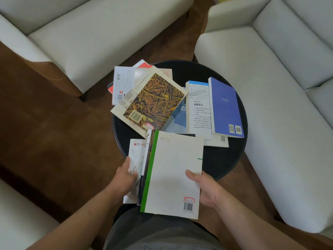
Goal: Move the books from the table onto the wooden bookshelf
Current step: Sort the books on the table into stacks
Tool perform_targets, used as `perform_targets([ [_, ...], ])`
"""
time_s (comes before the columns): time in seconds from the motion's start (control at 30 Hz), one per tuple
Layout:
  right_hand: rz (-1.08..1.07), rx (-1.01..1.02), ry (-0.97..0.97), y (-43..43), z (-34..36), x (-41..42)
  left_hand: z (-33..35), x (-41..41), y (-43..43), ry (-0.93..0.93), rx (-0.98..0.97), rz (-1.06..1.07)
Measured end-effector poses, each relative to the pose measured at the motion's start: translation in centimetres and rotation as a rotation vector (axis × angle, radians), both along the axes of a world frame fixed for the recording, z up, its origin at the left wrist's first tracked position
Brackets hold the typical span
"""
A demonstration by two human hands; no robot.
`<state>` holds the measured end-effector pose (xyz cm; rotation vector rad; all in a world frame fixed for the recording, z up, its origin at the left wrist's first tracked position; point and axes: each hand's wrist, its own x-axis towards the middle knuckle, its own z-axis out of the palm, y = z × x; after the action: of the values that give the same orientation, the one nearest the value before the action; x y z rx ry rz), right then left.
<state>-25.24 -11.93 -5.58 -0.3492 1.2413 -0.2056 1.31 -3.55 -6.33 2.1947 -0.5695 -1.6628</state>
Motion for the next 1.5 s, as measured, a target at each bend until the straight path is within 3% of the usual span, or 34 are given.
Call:
perform_targets([
  [0.17, 0.024, -0.04, 0.008, 0.7, 0.1, 0.8, 0.5, -0.8, 0.2, 0.001, -0.066, 0.12],
  [0.33, -0.116, 0.025, -0.024, -0.5, 0.6, 1.9, 0.9, -0.7, -0.3, 0.047, -0.06, 0.202],
  [0.6, -0.149, 0.02, -0.042, 0.9, 0.4, 3.1, 1.2, -0.5, -1.5, 0.253, 0.068, 0.244],
  [0.83, -0.193, 0.007, -0.017, 2.0, 0.5, 5.0, 1.1, -0.3, 0.0, 0.49, 0.05, 0.444],
  [1.0, -0.135, -0.113, 0.136, 0.0, 0.8, 5.6, 1.6, -1.0, -1.0, 0.338, -0.147, 0.402],
  [1.23, -0.195, -0.02, 0.01, 0.6, 0.0, 5.6, 0.7, -0.7, -1.4, 0.256, -0.163, 0.252],
  [1.4, -0.101, -0.058, 0.046, 0.1, -0.4, 4.9, 0.4, -1.7, -0.3, 0.258, -0.088, 0.381],
  [1.5, 0.051, -0.127, 0.102, -1.2, 0.2, 4.7, 0.0, -3.7, 1.5, 0.362, -0.075, 0.508],
])
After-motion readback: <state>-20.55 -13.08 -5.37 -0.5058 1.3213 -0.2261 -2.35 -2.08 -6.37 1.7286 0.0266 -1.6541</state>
